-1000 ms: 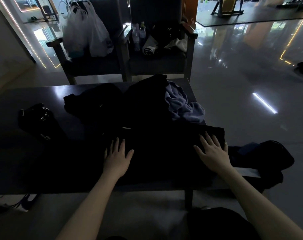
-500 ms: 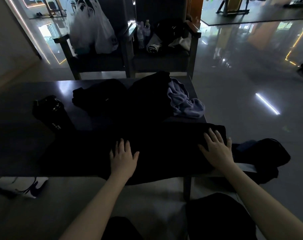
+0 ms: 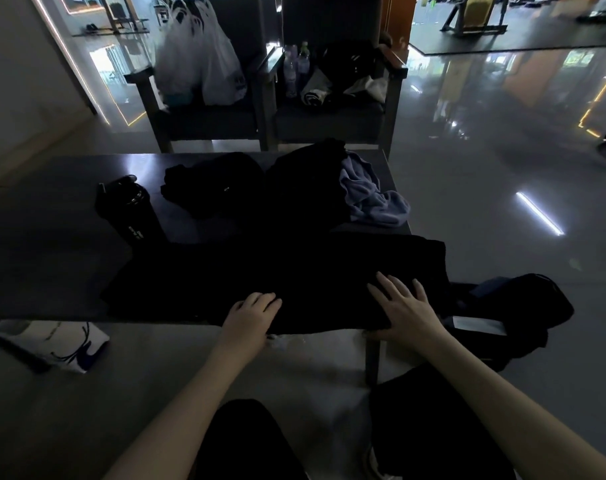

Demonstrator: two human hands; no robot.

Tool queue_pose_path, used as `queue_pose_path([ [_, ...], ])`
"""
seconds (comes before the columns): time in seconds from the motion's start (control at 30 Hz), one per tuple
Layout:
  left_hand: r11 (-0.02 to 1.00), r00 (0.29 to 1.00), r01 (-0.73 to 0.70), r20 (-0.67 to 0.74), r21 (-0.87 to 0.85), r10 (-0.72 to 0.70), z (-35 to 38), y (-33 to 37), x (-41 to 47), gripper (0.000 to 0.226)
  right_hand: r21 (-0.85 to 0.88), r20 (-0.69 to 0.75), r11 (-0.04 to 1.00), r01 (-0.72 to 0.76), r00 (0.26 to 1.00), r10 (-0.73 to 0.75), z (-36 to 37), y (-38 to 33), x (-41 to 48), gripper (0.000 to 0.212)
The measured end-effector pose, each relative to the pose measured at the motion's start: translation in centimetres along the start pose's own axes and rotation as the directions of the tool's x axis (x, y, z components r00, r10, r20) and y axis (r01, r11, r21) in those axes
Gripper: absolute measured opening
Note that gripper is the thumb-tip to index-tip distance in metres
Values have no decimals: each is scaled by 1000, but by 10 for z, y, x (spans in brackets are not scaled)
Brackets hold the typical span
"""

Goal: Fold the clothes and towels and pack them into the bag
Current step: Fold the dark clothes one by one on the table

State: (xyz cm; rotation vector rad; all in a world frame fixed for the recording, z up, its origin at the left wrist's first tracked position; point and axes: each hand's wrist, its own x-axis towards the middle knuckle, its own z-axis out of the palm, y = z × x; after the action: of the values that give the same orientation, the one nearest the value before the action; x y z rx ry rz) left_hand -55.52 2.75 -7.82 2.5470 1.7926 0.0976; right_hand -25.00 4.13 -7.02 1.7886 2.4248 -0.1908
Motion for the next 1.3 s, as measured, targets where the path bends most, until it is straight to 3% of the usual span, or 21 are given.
queue_pose_path([
  [0.13,973,994,84,-50,-213,-97,-17,-3,5,43,-96,-286,988,120,948,-143,6,-13,2,83],
  [0.33,952,977,215,45,-220,-210,-35,-17,11,37,12,-397,989,151,908,-134,13,-13,5,36],
  [0.43,901,953,301,81,-313,-291,-35,-35,11,33,180,-412,970,165,908,-78,11,-2,12,37],
  [0.57,790,926,365,109,-493,-360,-44,-50,20,19,387,-346,917,97,937,47,3,4,20,21],
  [0.77,649,880,448,176,-615,-441,-55,-56,47,15,574,-234,814,-88,935,266,-16,5,36,39],
  [0.9,620,838,531,250,-578,-485,-49,-53,58,34,528,-180,822,-213,918,353,-19,4,44,42],
  [1.0,573,796,585,269,-574,-543,-48,-49,60,63,505,-161,829,-242,917,366,-19,4,47,43],
  [1.1,453,810,581,425,-676,-405,-50,-47,58,87,492,-136,830,-261,919,369,-20,4,49,45],
  [1.2,574,837,543,452,-613,-309,-47,-46,51,119,463,-152,846,-267,916,372,-20,2,49,43],
  [1.3,831,879,455,312,-318,-362,-42,-28,44,128,445,-163,857,-261,917,364,-20,0,49,43],
])
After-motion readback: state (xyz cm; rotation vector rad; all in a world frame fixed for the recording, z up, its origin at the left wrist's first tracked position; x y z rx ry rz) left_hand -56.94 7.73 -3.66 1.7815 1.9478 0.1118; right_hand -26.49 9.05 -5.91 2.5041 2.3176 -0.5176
